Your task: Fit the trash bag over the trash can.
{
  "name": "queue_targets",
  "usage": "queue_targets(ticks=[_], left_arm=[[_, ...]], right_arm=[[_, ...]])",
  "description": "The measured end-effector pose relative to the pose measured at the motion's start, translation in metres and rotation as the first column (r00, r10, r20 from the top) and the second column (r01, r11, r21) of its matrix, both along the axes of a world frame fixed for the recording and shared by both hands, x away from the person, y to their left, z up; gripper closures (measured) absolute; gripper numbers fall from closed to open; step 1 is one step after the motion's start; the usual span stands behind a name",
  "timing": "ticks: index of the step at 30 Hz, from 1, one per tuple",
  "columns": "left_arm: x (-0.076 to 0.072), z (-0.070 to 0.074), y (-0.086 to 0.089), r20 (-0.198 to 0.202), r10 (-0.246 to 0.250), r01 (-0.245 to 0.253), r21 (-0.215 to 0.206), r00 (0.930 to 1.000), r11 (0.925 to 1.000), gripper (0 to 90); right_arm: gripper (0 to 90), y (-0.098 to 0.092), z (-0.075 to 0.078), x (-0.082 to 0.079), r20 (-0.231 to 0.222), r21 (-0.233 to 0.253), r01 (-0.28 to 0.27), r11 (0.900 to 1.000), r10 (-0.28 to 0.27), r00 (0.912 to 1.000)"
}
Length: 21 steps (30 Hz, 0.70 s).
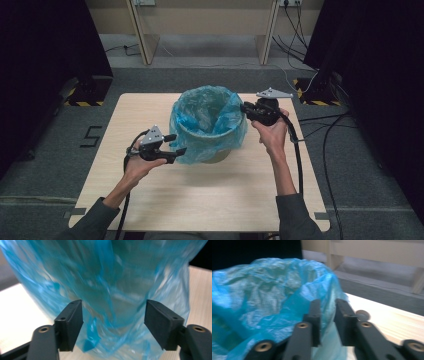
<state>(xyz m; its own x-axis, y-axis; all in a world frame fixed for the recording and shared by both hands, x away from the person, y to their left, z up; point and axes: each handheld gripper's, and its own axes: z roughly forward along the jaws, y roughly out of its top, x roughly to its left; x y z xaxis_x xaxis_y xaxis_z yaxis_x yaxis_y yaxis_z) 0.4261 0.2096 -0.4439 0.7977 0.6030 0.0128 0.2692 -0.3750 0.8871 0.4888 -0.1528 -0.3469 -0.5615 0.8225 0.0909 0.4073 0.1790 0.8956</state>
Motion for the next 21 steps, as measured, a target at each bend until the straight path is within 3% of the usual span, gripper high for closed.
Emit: queue_targets(ticks=[5, 8, 12, 15, 21], left_arm=[[-0.002, -0.009, -0.006, 0.023, -0.043, 0.041, 0.055, 0.9988, 0.9977, 69.3], [0.000, -0.014, -0.009, 0.016, -0.056, 0.055, 0.070, 0.9983, 0.9961, 77.7], [0.008, -0.023, -0.010, -0.003, -0.050, 0.050, 0.076, 0.9987, 0.9958, 80.4], [0.012, -0.029, -0.008, -0.018, -0.039, 0.041, 0.076, 0.9991, 0.9962, 80.5], [0.012, -0.030, 0.001, -0.027, -0.028, 0.030, 0.078, 0.9993, 0.9965, 77.5]], right_arm=[[89.4, -0.002, 0.001, 0.001, 0.010, 0.010, -0.023, 1.000, 0.023, 0.9997], [90.0, -0.005, 0.001, 0.001, 0.010, -0.010, -0.018, 1.000, 0.018, 0.9998], [90.0, -0.010, 0.001, 0.000, 0.006, -0.040, -0.007, 0.999, 0.007, 1.0000], [90.0, -0.010, -0.004, 0.000, -0.007, -0.098, -0.003, 0.995, 0.002, 1.0000], [90.0, -0.009, -0.016, 0.002, -0.045, -0.154, -0.021, 0.988, 0.014, 0.9989]])
